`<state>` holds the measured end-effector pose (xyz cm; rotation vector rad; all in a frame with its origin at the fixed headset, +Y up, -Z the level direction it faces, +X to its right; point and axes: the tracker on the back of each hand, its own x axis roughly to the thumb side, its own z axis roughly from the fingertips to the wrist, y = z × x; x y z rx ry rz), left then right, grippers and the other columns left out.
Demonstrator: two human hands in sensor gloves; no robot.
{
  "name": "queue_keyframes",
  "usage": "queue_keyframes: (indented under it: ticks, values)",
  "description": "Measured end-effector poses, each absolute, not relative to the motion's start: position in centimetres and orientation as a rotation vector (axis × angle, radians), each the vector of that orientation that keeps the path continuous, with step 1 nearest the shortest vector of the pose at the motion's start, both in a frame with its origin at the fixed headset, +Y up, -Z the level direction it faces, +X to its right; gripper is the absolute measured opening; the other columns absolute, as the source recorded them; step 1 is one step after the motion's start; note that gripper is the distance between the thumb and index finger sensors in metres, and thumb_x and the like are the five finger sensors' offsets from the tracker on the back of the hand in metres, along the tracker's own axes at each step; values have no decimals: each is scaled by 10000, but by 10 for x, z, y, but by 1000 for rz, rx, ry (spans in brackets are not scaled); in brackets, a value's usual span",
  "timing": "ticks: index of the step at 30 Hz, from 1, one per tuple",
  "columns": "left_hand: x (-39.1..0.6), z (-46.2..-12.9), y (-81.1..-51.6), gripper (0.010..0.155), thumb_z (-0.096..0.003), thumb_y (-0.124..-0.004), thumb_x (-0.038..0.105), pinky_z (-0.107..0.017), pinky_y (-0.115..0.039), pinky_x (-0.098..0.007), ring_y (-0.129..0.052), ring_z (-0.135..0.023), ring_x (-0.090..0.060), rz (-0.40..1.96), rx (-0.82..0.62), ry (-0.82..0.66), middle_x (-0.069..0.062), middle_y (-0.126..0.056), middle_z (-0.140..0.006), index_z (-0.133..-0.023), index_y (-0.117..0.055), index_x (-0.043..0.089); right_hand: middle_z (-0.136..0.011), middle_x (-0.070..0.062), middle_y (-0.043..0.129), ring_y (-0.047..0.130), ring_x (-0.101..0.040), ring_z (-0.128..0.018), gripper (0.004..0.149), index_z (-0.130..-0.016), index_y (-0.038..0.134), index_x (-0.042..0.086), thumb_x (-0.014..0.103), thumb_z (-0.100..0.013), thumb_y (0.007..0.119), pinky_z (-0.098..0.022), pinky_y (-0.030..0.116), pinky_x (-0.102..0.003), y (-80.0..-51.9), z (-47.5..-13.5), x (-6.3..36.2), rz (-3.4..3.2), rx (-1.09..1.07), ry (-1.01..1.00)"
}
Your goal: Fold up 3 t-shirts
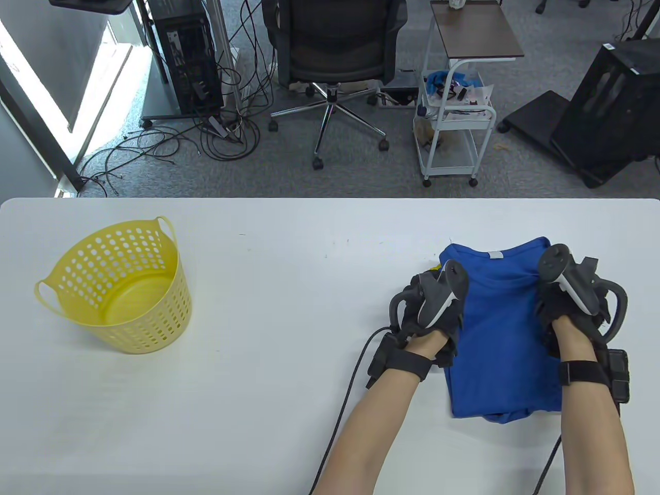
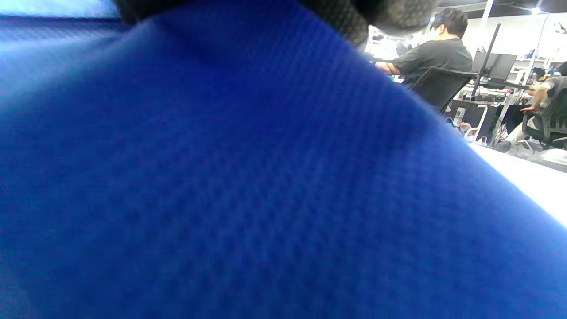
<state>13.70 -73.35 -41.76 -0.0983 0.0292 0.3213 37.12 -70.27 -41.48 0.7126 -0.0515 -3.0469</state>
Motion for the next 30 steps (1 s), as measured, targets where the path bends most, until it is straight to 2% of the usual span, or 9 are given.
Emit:
queue_keyframes:
  ticks: [6,8,15,19,22,24,30]
  values:
    - [138,-422,-743,511,-434,-700,481,-644,-695,-461,-685,-914,-254,197,-113,32,-18,-684,-949,-880,-731,234,-830,-108,742,761,-342,-703,482,-871,675,168,356,-432,741,-598,594,-555,-724,-423,377,-3011,797,-132]
    - [132,-422,-742,531,-429,-712,482,-645,-693,-460,-678,-917,-261,174,-107,34,-24,-668,-963,-896,-714,232,-854,-117,716,750,-345,-717,562,-913,637,146,389,-423,765,-599,593,-556,-724,-419,382,-2945,851,-49]
    - [96,-411,-726,623,-416,-656,571,-672,-674,-468,-651,-949,-262,226,-66,49,-12,-624,-1015,-959,-641,267,-886,-135,699,740,-373,-742,610,-936,624,131,416,-419,774,-596,593,-572,-696,-392,389,-2961,846,38]
    - [70,-393,-711,677,-406,-628,616,-685,-663,-475,-637,-962,-268,229,-54,47,-15,-602,-1035,-988,-604,272,-899,-134,695,735,-383,-757,612,-941,626,139,430,-421,768,-603,588,-582,-677,-368,376,-3008,771,76]
    - [50,-379,-702,713,-403,-583,640,-713,-630,-496,-597,-992,-283,257,-98,1,-7,-553,-1071,-1022,-554,287,-932,-137,678,718,-399,-796,628,-958,611,149,451,-425,752,-625,568,-605,-667,-347,360,-3060,697,97]
    - [35,-368,-696,733,-408,-546,642,-736,-597,-520,-556,-1018,-301,254,-139,-4,-2,-495,-1104,-1054,-495,298,-955,-142,663,704,-409,-820,643,-970,597,156,465,-425,746,-641,551,-621,-663,-337,351,-3091,659,106]
    - [-24,-336,-678,801,-393,-507,699,-780,-521,-581,-456,-1078,-328,195,-109,-47,20,-398,-1159,-1094,-397,326,-1042,-138,589,618,-473,-925,706,-1011,535,179,512,-420,729,-690,467,-691,-656,-300,306,-3171,422,103]
